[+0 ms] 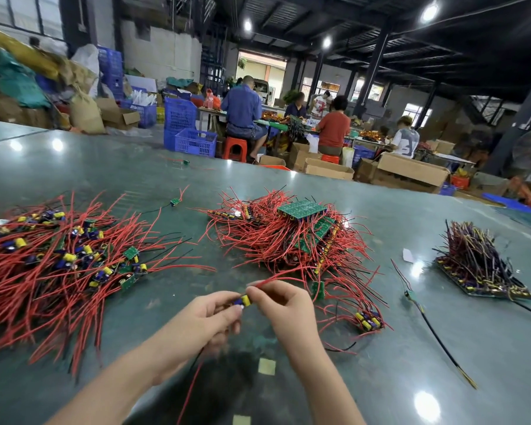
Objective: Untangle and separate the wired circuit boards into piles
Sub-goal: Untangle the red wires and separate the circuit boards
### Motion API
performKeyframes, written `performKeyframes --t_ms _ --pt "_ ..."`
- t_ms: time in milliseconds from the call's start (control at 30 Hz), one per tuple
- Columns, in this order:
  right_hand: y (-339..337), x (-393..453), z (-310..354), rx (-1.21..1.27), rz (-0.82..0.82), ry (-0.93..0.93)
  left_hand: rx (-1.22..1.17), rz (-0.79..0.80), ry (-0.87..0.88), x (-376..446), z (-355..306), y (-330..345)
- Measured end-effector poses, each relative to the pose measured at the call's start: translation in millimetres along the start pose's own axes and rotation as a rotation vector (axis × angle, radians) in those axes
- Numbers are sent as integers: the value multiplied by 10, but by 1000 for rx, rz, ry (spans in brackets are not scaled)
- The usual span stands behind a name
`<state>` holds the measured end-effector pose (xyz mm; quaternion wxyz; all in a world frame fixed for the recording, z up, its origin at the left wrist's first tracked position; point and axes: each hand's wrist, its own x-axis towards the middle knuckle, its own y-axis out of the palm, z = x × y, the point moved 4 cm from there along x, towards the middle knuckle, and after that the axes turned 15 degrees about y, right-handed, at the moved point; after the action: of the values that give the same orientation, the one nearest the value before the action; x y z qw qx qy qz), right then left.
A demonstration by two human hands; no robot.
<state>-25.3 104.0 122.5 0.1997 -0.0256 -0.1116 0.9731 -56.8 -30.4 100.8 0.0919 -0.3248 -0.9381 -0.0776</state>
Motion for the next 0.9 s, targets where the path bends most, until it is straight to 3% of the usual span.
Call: performKeyframes --t_ms 200,300,367,500,667,733,900 --pt "60 17 -76 64 117 61 243 -14 90 30 -53 -48" --pt "55 6 -109 166 266 145 207 19 107 35 -91 -68" --pt "72 3 -118 226 284 175 173 6 104 29 -109 -85" --pt "31 39 -120 337 151 186 104 -78 55 28 -94 -181" --pt "-65 68 -70 -74 -78 45 174 -94 98 34 -73 -172" --pt "-57 74 -71 -133 -138 20 198 -106 116 37 -59 -151" --pt "-174 91 -205 239 -178 225 252 -95 145 28 -78 -163"
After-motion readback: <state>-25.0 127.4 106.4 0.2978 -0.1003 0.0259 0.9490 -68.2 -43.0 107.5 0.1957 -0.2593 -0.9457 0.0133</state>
